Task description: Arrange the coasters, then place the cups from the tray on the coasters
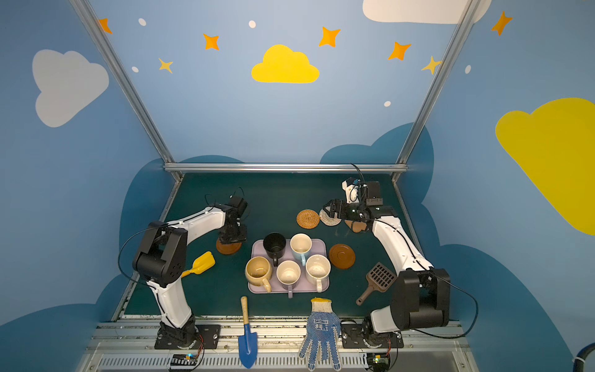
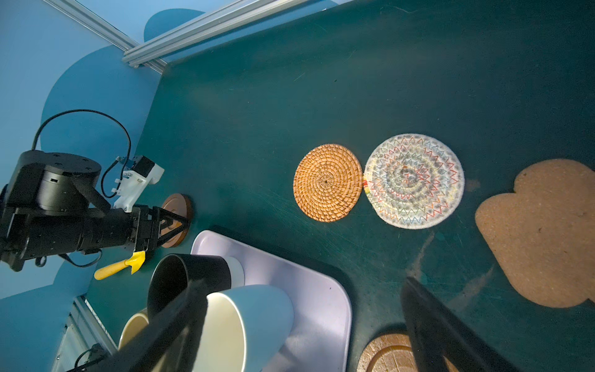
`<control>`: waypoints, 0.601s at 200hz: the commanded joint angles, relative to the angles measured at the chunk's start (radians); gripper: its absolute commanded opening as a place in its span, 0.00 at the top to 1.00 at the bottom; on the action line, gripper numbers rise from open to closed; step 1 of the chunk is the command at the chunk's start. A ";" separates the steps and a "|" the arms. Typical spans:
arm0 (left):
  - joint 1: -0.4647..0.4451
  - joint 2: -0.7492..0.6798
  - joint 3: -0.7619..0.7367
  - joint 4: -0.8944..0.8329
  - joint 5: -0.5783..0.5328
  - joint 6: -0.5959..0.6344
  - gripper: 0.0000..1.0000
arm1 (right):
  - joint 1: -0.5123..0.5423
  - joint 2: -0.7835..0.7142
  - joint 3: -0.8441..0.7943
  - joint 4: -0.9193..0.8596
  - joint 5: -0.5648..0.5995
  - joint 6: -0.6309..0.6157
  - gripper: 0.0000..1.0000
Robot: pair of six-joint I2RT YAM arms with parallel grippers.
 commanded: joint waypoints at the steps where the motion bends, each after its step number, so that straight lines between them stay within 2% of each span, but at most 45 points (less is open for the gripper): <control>1: 0.000 0.034 -0.006 0.018 0.024 0.005 0.42 | -0.004 0.014 0.018 -0.002 -0.017 -0.011 0.07; 21: -0.001 0.057 0.008 0.022 0.034 0.002 0.44 | -0.004 0.016 0.019 -0.002 -0.021 -0.010 0.07; 35: 0.001 0.065 0.015 0.029 0.036 0.003 0.50 | -0.004 0.011 0.019 -0.002 -0.022 -0.010 0.07; 120: 0.001 0.110 0.078 0.065 0.096 -0.006 0.54 | 0.012 0.036 0.031 -0.008 -0.035 0.003 0.07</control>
